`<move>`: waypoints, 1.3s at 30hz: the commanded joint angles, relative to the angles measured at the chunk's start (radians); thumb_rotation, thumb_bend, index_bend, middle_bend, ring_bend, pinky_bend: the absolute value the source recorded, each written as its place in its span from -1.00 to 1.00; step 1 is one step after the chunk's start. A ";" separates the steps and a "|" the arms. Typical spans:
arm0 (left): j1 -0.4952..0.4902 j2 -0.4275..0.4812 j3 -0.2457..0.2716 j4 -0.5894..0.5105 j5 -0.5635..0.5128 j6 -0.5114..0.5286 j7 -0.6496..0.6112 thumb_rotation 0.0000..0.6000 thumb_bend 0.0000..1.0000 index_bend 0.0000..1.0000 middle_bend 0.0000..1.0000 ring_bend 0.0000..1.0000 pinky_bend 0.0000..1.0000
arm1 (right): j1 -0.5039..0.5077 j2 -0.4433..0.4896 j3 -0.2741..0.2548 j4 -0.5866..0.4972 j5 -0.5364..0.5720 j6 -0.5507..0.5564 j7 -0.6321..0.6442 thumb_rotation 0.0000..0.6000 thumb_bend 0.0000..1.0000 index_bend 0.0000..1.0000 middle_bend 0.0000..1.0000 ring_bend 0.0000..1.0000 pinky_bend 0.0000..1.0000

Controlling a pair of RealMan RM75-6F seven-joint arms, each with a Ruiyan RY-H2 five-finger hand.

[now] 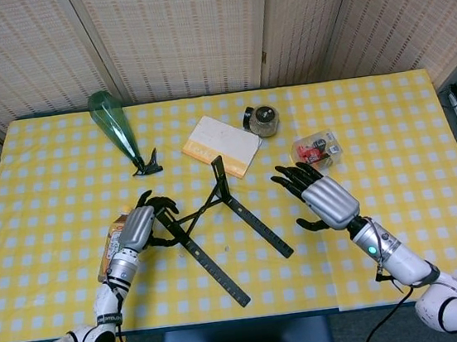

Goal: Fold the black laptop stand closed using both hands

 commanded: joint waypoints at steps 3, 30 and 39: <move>0.005 -0.015 0.004 0.023 0.015 0.009 -0.017 1.00 -0.68 0.06 -0.22 -0.42 -0.96 | -0.003 -0.001 -0.004 -0.003 0.000 0.000 -0.004 1.00 -0.36 -1.00 -1.00 -0.86 -0.97; 0.008 0.005 0.016 0.079 0.064 -0.063 -0.181 1.00 0.25 0.27 0.09 -0.13 -0.86 | -0.021 -0.015 -0.023 0.012 0.000 -0.009 0.006 1.00 -0.36 -1.00 -1.00 -0.86 -0.97; 0.016 0.061 0.049 0.064 0.114 -0.080 -0.249 1.00 0.27 0.16 0.09 -0.15 -0.87 | 0.017 -0.032 0.003 -0.001 0.062 -0.108 0.149 1.00 -0.36 -1.00 -1.00 -0.89 -0.96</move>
